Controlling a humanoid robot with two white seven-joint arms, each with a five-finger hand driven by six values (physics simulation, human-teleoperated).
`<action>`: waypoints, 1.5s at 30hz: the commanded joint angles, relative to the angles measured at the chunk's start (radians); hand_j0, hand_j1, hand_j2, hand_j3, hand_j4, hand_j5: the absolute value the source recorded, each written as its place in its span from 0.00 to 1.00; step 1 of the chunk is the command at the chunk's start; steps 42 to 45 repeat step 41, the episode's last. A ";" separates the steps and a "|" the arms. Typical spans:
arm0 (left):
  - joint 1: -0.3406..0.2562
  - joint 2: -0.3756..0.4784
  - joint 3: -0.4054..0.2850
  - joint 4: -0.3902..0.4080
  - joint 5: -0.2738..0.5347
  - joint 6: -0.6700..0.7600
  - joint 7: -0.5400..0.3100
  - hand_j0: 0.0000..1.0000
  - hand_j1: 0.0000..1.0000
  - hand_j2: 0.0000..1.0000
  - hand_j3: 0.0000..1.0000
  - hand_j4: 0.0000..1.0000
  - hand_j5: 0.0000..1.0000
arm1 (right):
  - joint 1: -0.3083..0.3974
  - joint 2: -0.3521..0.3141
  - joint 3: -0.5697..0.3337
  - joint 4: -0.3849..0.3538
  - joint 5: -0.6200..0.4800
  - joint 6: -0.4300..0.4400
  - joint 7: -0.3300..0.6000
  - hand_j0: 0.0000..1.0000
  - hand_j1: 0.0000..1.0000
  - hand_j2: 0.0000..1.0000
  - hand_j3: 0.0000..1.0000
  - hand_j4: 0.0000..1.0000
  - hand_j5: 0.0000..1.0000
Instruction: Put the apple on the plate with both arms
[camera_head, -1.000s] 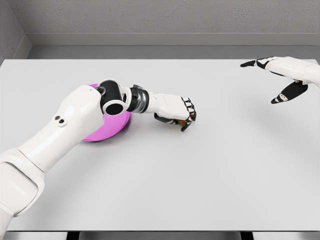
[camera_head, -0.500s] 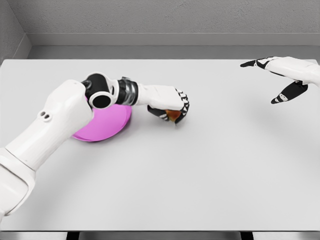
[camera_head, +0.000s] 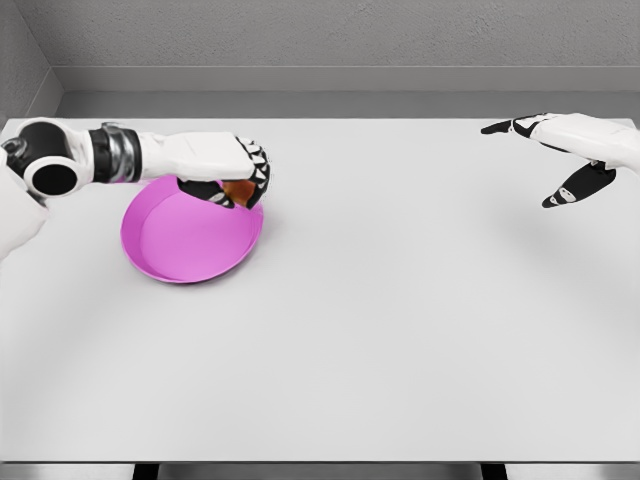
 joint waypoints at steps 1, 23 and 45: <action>0.000 0.052 0.018 -0.001 0.009 0.004 0.002 0.32 0.32 0.32 0.32 0.32 0.32 | 0.000 -0.001 0.000 0.000 -0.003 0.001 0.000 1.00 1.00 1.00 1.00 1.00 1.00; 0.063 0.122 0.107 0.089 0.083 0.004 0.002 1.00 1.00 1.00 1.00 1.00 1.00 | 0.000 -0.003 0.000 0.002 -0.003 0.001 0.000 1.00 1.00 1.00 1.00 1.00 1.00; 0.167 0.199 0.277 0.121 0.143 0.004 0.002 1.00 1.00 1.00 1.00 1.00 1.00 | 0.000 -0.001 0.000 0.002 -0.003 0.001 0.000 1.00 1.00 1.00 1.00 1.00 1.00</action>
